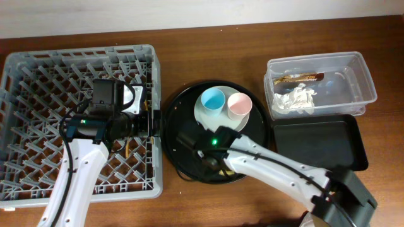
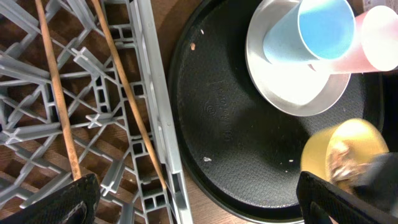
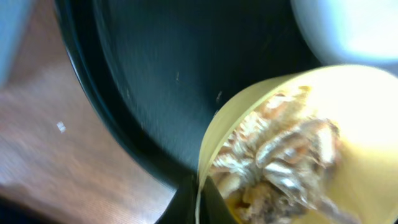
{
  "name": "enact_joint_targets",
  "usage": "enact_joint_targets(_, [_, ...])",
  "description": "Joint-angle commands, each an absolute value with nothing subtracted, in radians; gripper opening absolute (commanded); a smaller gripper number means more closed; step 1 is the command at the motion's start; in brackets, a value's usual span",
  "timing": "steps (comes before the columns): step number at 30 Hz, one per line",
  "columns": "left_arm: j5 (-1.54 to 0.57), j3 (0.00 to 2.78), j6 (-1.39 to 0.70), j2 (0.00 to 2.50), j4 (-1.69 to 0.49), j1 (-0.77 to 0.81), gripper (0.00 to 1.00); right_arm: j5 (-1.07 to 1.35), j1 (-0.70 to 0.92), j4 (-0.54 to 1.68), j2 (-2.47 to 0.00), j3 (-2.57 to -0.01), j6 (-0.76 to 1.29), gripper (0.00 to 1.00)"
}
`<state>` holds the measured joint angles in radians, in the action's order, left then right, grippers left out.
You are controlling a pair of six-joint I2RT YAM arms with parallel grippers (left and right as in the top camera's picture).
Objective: Sort waste into correct bins and load items into the dishwasher rack
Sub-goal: 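Lift the yellow bowl with the right gripper and tip scraps onto black tray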
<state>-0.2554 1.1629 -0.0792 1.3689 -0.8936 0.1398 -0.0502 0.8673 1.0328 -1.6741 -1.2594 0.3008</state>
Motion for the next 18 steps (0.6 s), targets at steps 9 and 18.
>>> enact_joint_targets(9, [-0.266, 1.171, -0.085, 1.367, -0.892, 0.139, 0.99, 0.220, 0.067, 1.355, -1.570, -1.438, 0.104, 0.04])
enact_joint_targets(18, [-0.266, 1.171, -0.085, 1.367, -0.892, 0.139, 0.99, 0.937, -0.630, 1.171, -1.572, -1.159, -0.170, 0.04])
